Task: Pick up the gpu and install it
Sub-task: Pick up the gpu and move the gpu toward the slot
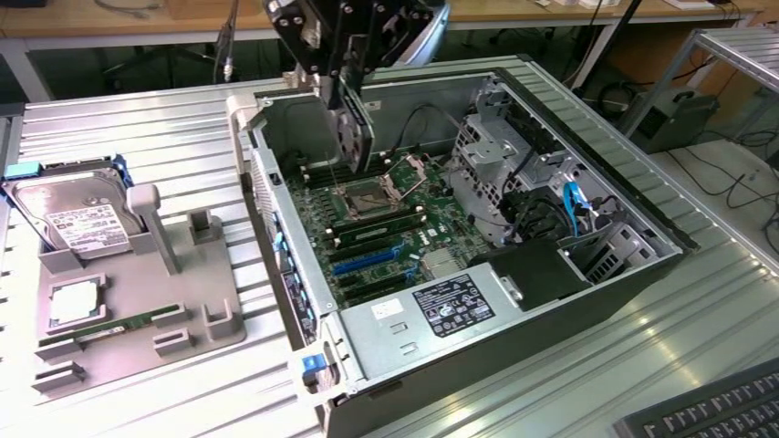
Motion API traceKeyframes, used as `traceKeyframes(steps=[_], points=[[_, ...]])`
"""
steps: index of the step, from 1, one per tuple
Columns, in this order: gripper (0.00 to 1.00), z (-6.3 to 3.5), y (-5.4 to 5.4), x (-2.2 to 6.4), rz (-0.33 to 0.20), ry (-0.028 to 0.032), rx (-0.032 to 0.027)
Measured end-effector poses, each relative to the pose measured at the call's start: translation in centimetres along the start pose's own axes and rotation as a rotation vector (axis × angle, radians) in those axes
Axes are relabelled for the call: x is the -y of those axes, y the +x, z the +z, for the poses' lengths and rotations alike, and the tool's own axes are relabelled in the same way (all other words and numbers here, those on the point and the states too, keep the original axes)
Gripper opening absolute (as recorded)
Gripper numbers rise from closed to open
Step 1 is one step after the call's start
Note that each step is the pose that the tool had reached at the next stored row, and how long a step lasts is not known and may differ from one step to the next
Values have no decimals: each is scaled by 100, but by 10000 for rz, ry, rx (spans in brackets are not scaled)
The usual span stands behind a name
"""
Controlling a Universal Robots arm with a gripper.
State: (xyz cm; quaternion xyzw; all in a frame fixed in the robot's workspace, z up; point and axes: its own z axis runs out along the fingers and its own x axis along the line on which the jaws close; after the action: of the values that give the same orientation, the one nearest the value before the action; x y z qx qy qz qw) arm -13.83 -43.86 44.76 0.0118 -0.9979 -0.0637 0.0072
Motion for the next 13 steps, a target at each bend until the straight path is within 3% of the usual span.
traceKeyframes(steps=[5,7,13], points=[[26,95,-251,18,3,7,-6],[26,152,-399,29,3,11,-7],[26,253,-670,69,4,9,-15]])
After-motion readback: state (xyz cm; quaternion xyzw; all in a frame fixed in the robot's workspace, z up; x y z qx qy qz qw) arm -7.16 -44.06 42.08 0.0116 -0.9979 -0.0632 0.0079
